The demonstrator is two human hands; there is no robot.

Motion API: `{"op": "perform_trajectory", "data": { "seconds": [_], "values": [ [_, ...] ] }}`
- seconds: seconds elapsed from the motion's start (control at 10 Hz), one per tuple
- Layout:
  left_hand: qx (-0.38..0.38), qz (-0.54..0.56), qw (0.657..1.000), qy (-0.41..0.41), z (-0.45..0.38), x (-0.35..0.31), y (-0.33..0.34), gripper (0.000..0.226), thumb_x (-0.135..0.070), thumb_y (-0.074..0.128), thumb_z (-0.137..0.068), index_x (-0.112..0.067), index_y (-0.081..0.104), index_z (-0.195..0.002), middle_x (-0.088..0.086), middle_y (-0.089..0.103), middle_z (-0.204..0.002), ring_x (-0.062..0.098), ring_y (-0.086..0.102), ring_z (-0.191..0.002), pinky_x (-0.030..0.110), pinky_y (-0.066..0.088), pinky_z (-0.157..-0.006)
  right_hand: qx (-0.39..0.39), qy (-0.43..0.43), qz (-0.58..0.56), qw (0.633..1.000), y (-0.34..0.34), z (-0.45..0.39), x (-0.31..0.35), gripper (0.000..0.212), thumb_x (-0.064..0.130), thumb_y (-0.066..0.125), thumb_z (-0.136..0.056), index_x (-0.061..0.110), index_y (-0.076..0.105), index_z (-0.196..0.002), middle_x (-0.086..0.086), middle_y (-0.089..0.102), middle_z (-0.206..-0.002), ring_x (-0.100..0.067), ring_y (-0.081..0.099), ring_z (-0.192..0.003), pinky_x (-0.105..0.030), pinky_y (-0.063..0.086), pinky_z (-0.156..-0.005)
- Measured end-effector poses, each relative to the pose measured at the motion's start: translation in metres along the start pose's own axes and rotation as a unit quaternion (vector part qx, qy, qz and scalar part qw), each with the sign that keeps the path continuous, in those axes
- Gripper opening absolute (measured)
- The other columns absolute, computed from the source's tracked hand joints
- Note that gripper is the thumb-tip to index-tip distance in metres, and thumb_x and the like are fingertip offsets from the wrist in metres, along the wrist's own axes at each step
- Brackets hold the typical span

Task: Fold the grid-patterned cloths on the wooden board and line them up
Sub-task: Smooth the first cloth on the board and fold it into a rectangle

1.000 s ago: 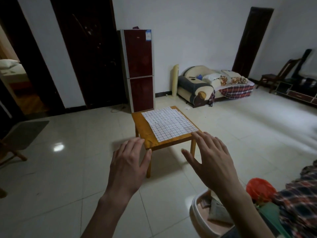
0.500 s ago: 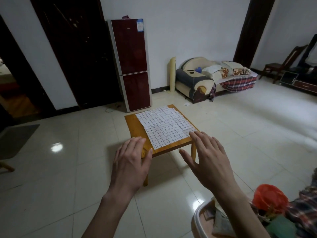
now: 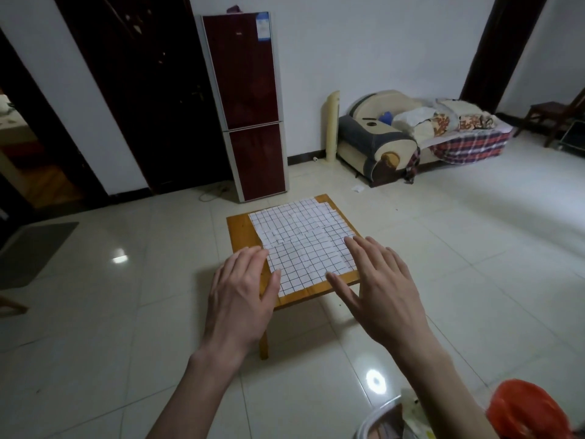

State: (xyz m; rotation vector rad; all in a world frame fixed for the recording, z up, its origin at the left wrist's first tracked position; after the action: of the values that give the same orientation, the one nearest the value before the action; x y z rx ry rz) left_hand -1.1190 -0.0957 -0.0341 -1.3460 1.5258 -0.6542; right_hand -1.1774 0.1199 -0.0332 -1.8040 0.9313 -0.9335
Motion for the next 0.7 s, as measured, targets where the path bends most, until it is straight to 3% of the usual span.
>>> {"op": "perform_trajectory", "data": {
  "seconds": [0.7],
  "values": [
    [-0.017,0.015,1.000,-0.013,-0.186,0.064,0.134,0.053,-0.046,0.039,-0.105,-0.014,0.057,-0.143,0.006,0.062,-0.143,0.024,0.053,-0.138,0.038,0.034,-0.114,0.023,-0.044,0.004,0.999,0.112,-0.214,-0.047,0.082,0.074,0.020,-0.102,0.017,0.047,-0.155,-0.003,0.052,-0.157,-0.021,0.045,-0.148,-0.048,0.038,-0.121]
  ]
}}
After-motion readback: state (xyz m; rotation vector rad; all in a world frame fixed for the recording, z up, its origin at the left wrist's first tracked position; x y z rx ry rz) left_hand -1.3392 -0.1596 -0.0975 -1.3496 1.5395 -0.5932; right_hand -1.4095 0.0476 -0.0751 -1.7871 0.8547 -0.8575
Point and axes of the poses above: each hand's wrist, its own z-axis away from the middle knuckle, its own y-axis out of the palm, x = y × z, the point moved 7 cm from there along -z, towards the middle knuckle
